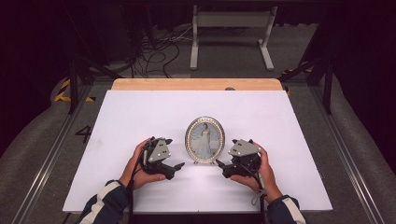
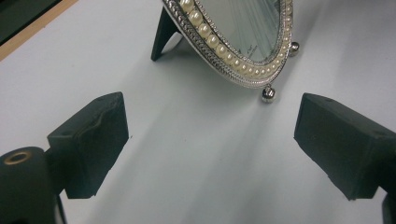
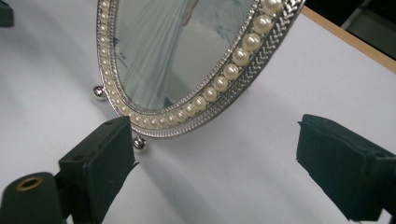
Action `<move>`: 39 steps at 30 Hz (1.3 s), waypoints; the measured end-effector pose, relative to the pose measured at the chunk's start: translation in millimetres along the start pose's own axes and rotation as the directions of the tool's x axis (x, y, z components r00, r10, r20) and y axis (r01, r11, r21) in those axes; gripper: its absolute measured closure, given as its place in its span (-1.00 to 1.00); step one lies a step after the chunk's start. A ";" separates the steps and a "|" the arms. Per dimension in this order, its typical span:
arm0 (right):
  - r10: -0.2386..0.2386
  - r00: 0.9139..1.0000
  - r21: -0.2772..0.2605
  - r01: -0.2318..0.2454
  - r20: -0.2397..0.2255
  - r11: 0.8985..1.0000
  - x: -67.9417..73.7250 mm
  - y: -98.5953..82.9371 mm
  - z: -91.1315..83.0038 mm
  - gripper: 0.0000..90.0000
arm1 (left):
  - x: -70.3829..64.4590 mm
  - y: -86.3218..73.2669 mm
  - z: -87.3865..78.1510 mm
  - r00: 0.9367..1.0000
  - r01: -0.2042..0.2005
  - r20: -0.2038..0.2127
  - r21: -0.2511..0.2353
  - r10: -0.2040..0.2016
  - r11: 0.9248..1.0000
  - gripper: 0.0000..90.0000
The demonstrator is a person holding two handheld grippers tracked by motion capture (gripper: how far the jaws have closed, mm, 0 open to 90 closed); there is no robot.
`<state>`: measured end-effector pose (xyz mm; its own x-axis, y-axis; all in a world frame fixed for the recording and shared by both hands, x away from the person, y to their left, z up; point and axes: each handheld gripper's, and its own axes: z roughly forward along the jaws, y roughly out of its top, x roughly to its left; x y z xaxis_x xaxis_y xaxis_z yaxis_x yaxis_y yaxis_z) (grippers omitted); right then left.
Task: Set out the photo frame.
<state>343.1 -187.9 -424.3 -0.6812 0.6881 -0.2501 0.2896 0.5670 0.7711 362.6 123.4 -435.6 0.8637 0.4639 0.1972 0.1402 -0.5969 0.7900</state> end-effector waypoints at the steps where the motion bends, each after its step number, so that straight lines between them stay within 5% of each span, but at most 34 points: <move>1: 0.000 1.000 0.000 0.000 0.003 1.000 -0.4 -0.6 -0.4 -0.75 | 0.4 -1.0 -1.3 1.000 0.001 -0.003 0.000 -0.001 1.000 -0.76; 15: 0.015 1.000 0.002 -0.015 0.012 1.000 -5.5 -11.8 -10.5 -0.74 | 1.1 -11.7 -14.9 0.999 -0.007 -0.034 0.015 0.007 1.000 -0.77; 39: 0.041 0.997 0.004 -0.042 0.066 0.999 -16.3 -33.5 -25.6 -0.74 | 8.1 -37.0 -38.9 0.996 0.040 -0.075 0.029 -0.038 0.999 -0.78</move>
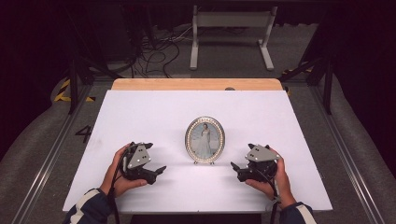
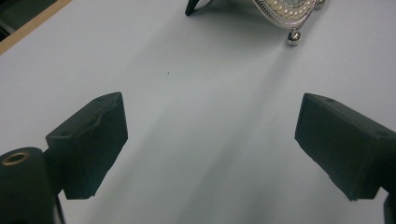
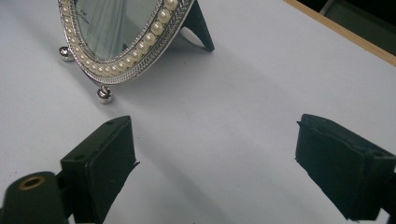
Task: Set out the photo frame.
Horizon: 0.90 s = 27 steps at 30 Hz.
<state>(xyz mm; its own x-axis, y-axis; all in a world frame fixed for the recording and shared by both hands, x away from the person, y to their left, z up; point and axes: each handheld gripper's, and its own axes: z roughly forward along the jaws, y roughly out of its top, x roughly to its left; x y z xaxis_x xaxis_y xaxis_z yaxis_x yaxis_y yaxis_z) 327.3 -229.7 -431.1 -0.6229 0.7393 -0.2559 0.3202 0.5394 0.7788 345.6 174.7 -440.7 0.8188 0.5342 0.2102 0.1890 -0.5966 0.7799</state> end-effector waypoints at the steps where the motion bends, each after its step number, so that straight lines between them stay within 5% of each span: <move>1: 0.003 1.000 -0.001 -0.003 0.003 1.000 -0.7 -1.2 -1.1 -0.74 | 0.7 -1.3 -1.5 1.000 0.001 -0.002 0.000 -0.001 1.000 -0.78; 27: 0.040 0.997 0.022 -0.041 0.073 0.999 -19.1 -31.1 -24.7 -0.74 | 13.1 -38.3 -39.6 0.997 0.053 -0.051 0.013 -0.052 0.999 -0.77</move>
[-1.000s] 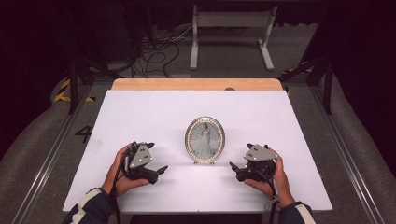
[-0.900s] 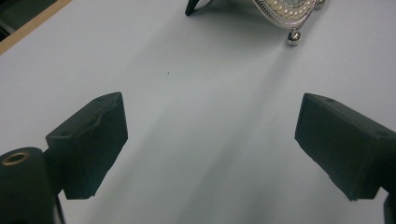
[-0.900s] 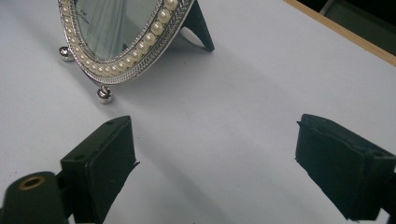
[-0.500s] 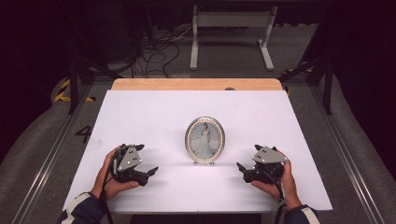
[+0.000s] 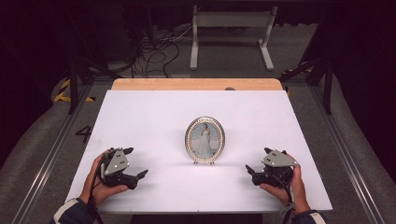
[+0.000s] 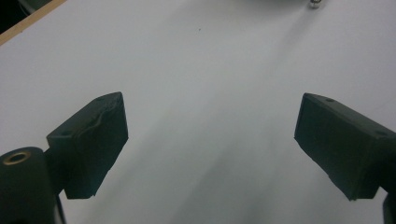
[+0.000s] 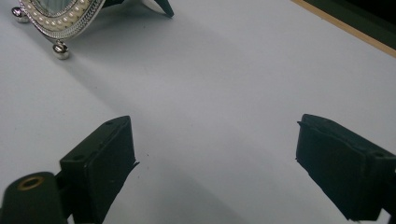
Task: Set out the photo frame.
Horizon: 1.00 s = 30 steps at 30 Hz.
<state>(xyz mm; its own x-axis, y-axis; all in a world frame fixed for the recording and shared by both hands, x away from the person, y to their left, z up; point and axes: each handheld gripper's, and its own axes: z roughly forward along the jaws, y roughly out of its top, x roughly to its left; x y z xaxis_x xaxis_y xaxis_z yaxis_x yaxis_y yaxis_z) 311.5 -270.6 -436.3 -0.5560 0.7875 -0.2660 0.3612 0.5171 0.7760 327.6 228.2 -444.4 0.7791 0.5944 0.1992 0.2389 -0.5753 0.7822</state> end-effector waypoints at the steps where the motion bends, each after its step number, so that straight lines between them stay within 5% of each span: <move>1: 0.001 1.000 -0.001 -0.001 0.003 1.000 -0.6 -1.1 -0.4 -0.74 | 1.2 -2.9 -1.8 1.000 0.007 -0.003 -0.001 -0.007 1.000 -0.77; 30: 0.098 0.994 -0.010 -0.098 0.050 0.995 -18.9 -38.9 -23.6 -0.75 | 16.8 -48.3 -33.7 0.992 0.119 -0.044 0.012 -0.119 0.993 -0.77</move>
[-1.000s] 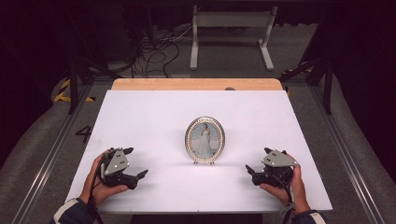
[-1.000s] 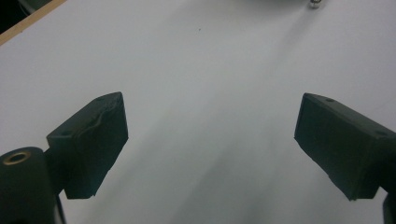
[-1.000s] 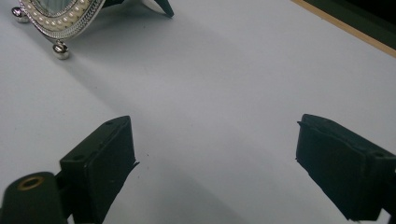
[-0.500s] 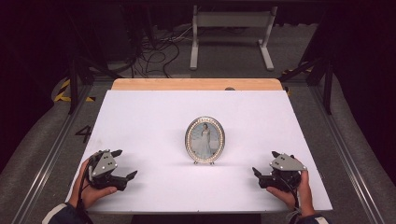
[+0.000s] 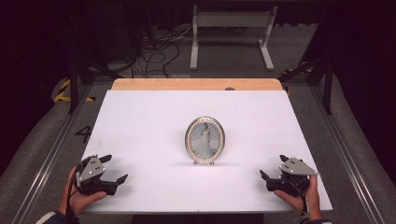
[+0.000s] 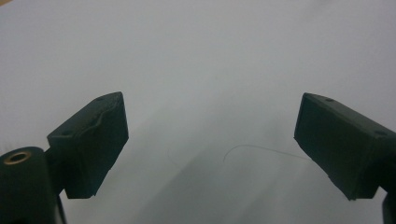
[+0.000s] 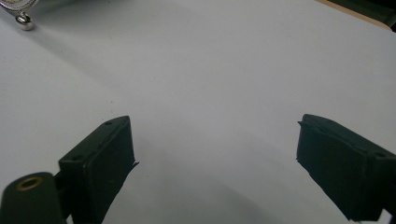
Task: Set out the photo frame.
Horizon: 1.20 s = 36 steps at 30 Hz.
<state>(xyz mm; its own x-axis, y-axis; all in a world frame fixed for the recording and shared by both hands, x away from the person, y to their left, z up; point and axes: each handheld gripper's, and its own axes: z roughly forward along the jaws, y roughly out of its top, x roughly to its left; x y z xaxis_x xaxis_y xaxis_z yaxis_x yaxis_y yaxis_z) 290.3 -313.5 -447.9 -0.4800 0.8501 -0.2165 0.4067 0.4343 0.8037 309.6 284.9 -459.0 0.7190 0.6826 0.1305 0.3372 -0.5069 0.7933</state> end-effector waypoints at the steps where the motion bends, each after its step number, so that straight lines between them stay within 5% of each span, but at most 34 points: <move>1: 0.007 1.000 0.002 -0.007 0.001 1.000 -1.9 -1.9 -0.4 -0.75 | -0.2 0.0 0.3 1.000 0.001 0.004 -0.002 -0.001 1.000 -0.77; 36: 0.012 1.000 0.001 -0.012 0.003 1.000 -1.6 -3.0 0.4 -0.76 | -7.9 3.6 9.7 0.999 -0.002 0.044 0.010 0.001 1.000 -0.76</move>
<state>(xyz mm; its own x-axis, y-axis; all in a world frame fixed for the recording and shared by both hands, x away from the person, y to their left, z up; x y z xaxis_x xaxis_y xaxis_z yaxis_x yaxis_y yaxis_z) 290.1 -316.0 -450.2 -0.4730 0.8560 -0.2089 0.4128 0.4247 0.8057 311.0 272.7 -462.9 0.7453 0.6584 0.1052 0.3421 -0.5131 0.7872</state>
